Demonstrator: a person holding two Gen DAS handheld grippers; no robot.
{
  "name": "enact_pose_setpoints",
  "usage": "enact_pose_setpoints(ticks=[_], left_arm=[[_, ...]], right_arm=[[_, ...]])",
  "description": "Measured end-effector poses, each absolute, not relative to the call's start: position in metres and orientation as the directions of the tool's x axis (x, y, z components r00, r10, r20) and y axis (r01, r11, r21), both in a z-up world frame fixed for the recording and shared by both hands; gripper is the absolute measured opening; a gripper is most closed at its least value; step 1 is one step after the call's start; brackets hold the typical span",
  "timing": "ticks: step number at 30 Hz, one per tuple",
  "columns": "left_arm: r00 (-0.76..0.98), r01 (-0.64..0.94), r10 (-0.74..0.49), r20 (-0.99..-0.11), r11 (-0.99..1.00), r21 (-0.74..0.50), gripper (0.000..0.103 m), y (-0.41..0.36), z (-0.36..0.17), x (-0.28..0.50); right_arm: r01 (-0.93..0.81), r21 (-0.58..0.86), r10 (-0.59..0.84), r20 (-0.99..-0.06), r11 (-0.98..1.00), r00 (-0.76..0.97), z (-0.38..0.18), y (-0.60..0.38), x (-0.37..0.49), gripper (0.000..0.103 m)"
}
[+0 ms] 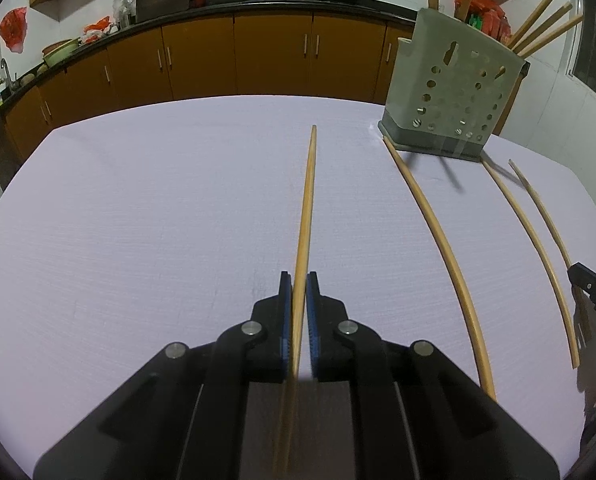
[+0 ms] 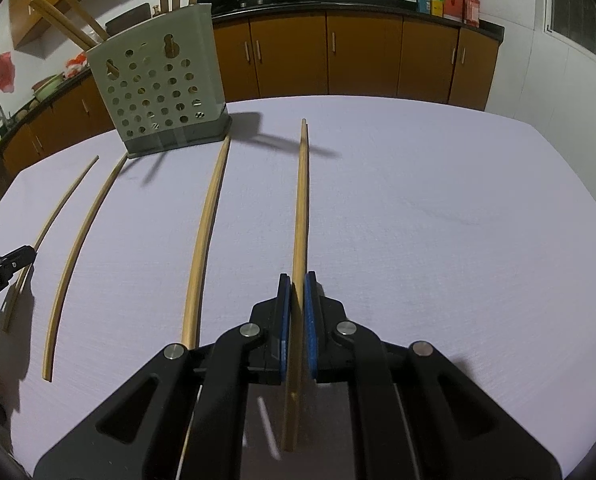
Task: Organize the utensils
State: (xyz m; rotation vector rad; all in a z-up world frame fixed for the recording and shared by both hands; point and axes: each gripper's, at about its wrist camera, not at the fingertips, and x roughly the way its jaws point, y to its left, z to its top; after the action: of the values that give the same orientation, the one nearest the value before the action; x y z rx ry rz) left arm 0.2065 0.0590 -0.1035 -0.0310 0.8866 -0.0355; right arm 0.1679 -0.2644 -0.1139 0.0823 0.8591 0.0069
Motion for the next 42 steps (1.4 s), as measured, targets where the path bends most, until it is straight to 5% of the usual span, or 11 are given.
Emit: enact_pose_setpoints(ticks=[42], left_arm=[[0.631, 0.016, -0.051, -0.774, 0.998, -0.053, 0.010, 0.0561, -0.1058, 0.2102]], right_arm=[[0.027, 0.072, 0.037, -0.756, 0.997, 0.654, -0.1142, -0.2660, 0.1670, 0.008]])
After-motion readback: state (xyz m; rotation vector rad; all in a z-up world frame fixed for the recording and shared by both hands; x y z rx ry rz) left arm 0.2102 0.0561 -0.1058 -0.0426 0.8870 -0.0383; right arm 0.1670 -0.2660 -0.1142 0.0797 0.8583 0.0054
